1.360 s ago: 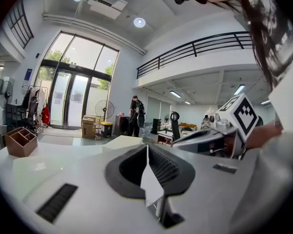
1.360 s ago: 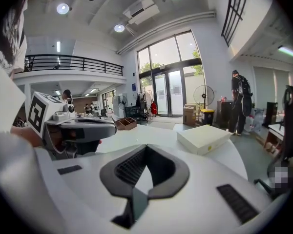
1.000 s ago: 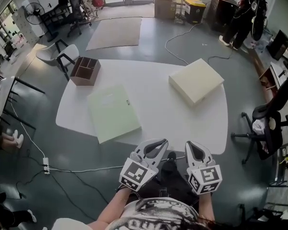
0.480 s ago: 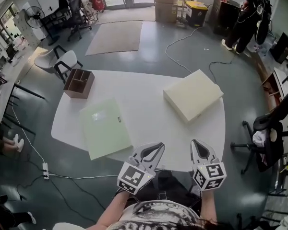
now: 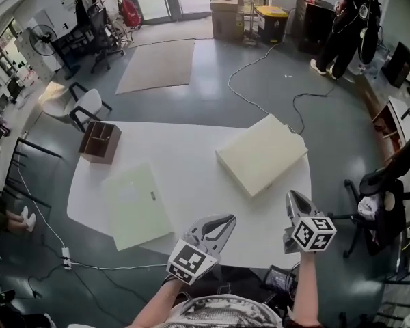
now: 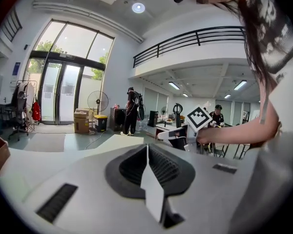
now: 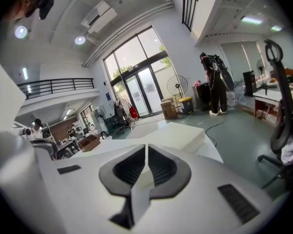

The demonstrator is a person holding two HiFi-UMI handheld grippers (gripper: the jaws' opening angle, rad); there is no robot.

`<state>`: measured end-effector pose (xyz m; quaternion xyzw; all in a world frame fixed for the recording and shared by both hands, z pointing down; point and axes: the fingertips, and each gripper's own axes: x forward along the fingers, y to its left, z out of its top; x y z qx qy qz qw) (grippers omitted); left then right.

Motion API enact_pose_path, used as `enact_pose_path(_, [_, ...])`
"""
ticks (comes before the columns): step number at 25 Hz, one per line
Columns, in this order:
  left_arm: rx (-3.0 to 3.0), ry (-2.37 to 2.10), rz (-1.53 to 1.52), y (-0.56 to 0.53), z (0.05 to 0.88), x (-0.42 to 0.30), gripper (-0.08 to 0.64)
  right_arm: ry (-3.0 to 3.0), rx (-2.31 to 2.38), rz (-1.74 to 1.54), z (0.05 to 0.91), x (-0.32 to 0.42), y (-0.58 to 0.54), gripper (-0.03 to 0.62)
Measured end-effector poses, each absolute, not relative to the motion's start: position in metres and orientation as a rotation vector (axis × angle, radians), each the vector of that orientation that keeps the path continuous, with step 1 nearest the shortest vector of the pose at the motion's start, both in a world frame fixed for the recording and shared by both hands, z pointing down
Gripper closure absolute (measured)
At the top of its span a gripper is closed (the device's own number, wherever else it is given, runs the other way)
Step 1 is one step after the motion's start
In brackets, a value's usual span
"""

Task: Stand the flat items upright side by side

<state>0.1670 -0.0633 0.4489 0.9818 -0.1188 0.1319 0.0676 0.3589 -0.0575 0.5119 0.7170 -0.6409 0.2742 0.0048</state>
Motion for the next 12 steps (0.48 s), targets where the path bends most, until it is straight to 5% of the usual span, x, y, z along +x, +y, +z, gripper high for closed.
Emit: enact_pose_path(12, [2.918, -0.395, 0.516, -0.086, 0.471, 0.2, 0.541, -1.988, 2.425, 1.567, 0.6, 0.478, -0.129, 0.339])
